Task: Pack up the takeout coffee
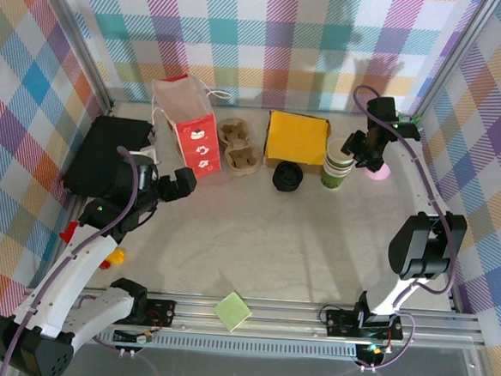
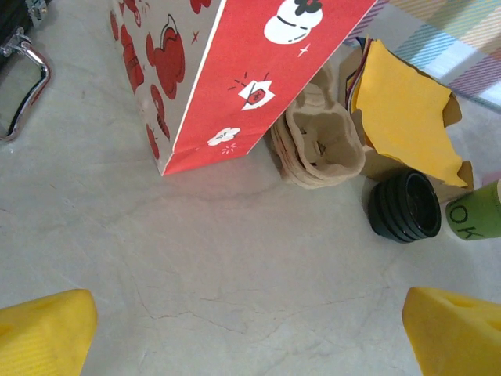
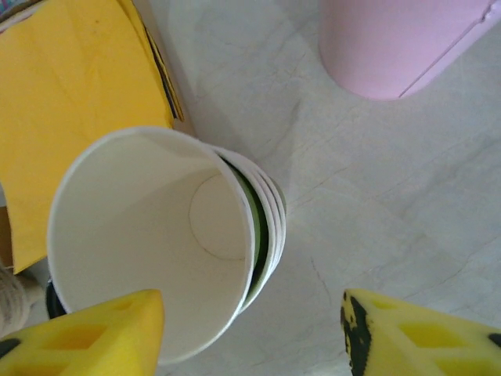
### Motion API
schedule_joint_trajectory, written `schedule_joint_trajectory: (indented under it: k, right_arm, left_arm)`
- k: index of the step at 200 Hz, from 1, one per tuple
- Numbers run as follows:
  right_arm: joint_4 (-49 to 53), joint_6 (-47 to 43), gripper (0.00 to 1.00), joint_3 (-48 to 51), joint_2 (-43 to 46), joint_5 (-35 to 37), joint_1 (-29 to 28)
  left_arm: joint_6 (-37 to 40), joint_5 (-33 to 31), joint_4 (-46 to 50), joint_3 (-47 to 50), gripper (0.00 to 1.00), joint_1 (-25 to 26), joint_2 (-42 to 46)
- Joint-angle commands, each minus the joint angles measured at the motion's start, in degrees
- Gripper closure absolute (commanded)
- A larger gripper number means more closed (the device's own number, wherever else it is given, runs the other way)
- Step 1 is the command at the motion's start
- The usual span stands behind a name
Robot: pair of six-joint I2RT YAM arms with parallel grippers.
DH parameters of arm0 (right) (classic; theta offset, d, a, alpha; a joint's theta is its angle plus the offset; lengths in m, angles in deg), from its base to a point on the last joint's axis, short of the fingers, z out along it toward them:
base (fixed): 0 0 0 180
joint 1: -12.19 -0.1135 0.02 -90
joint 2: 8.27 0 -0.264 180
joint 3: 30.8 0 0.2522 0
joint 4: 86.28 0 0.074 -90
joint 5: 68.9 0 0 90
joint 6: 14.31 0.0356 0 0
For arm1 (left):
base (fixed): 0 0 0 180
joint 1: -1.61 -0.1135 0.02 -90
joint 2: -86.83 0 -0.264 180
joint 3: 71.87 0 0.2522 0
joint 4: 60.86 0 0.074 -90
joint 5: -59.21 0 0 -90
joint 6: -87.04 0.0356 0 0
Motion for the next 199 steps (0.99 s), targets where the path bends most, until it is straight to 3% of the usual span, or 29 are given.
schedule_joint_trajectory:
  k: [1, 86, 143, 199]
  right_arm:
    - [2.53, -0.74, 0.43, -2.64, -1.99, 1.61, -0.30]
    - [1.98, -1.59, 0.67, -5.91, -7.47, 0.76, -0.28]
    - [6.06, -4.36, 0.92, -11.87, -6.59, 1.11, -0.44]
    - [17.27, -7.88, 0.95, -24.27, -0.63, -0.93, -1.06]
  left_arm:
    - [1.22, 1.18, 1.50, -1.43, 0.00, 0.66, 0.13]
    - [1.72, 2.10, 2.02, -1.15, 0.00, 0.83, 0.49]
    - [2.13, 2.27, 2.78, -1.41, 0.00, 0.84, 1.67]
    - [2.06, 2.87, 3.56, -2.70, 0.00, 0.91, 2.21]
